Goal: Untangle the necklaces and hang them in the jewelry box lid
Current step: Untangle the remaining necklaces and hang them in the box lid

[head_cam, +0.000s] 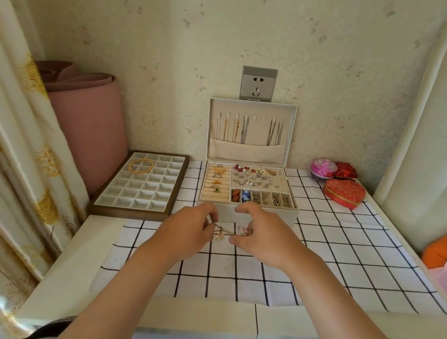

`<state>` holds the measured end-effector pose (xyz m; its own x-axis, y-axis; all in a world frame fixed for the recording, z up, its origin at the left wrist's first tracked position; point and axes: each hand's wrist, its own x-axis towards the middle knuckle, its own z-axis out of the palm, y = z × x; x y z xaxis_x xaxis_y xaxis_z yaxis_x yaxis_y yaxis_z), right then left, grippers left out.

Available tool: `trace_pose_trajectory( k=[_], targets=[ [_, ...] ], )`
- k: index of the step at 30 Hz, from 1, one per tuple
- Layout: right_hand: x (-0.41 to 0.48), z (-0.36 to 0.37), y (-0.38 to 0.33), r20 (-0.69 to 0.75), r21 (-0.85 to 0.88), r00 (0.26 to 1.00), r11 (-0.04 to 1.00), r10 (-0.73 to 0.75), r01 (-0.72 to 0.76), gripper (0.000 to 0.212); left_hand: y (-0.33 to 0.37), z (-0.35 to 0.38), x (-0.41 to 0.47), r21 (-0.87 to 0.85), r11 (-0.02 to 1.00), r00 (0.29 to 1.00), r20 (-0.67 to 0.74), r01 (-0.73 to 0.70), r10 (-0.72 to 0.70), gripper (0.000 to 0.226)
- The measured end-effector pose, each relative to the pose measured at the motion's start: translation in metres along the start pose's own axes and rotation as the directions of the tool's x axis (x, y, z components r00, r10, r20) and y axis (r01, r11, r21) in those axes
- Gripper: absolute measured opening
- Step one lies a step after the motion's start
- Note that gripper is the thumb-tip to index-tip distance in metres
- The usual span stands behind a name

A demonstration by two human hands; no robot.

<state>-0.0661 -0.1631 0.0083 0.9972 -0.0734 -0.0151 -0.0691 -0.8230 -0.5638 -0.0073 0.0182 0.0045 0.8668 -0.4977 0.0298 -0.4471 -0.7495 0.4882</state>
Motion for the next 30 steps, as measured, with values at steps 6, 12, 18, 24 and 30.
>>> trace_pose_trajectory(
  k=[6,12,18,24,30],
  targets=[
    [0.004,0.0,-0.004,-0.005,0.29,0.998,0.955,-0.06,0.059,0.011,-0.007,0.002,0.004,-0.057,0.997,0.999,0.007,-0.051,0.052,0.017],
    [0.004,-0.008,-0.003,-0.061,0.49,0.997,0.868,-0.052,0.075,0.011,-0.003,-0.004,0.004,-0.349,0.93,0.992,-0.08,-0.118,0.096,0.029],
    [0.001,-0.013,-0.003,-0.041,0.568,0.998,0.82,-0.048,0.063,0.014,0.02,-0.02,-0.01,-0.629,0.776,0.986,0.149,0.04,0.07,0.039],
    [0.001,-0.009,-0.001,-0.073,0.519,0.997,0.853,-0.023,0.058,0.011,0.022,-0.024,-0.012,-0.681,0.718,0.975,0.222,0.141,0.018,0.031],
    [0.001,-0.007,0.004,-0.206,0.383,0.978,0.917,-0.031,0.11,0.007,0.022,-0.024,-0.01,-0.661,0.736,0.983,0.181,0.147,-0.034,0.021]
  ],
)
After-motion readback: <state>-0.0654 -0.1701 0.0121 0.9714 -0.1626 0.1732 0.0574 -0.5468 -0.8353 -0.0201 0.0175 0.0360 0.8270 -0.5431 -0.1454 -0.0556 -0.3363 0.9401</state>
